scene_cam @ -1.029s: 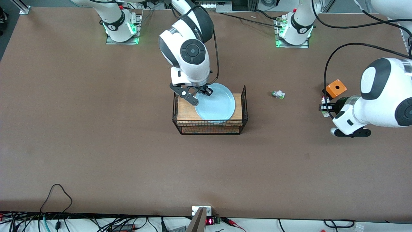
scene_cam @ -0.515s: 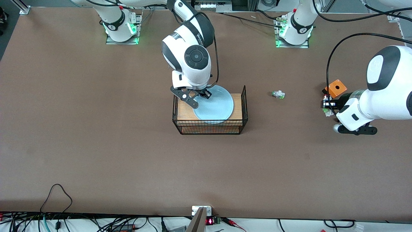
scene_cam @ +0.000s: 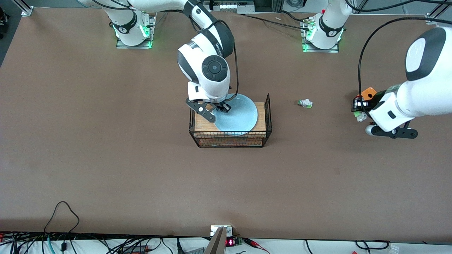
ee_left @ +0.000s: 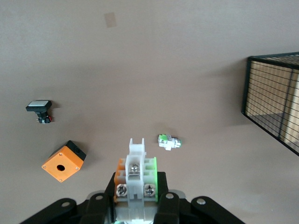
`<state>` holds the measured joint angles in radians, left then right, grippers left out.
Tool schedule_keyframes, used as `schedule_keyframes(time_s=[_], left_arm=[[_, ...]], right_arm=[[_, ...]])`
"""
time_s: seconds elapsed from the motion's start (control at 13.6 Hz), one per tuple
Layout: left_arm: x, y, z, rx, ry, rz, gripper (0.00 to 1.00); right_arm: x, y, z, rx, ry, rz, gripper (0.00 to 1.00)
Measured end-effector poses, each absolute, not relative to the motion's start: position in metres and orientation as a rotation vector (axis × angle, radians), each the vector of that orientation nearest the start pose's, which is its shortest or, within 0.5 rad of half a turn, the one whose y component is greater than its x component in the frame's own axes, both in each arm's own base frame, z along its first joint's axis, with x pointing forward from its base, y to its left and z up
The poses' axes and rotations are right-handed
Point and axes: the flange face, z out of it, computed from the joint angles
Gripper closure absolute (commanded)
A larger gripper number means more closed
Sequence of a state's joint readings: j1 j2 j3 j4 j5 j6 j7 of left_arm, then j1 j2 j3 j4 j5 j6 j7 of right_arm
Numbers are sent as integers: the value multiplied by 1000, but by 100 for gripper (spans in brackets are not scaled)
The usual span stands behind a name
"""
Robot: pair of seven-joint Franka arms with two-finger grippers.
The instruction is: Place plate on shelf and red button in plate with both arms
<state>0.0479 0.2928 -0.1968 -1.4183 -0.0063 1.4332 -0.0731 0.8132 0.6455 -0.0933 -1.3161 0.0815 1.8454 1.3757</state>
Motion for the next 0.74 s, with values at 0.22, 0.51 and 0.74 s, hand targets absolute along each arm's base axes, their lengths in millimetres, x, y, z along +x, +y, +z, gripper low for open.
schedule_keyframes(time_s=[0.22,0.51,0.74], left_arm=[[597,-111,531,-3138,219,445,100],[587,-151,530,-3132,292,462,100],[576,-185,530,-3128,370,470,100]], right_arm=[[539,483,383,-2994,1066,54,0],[548,482,453,-2893,1040,-47,0],[550,466,503,-2874,972,-99,0]])
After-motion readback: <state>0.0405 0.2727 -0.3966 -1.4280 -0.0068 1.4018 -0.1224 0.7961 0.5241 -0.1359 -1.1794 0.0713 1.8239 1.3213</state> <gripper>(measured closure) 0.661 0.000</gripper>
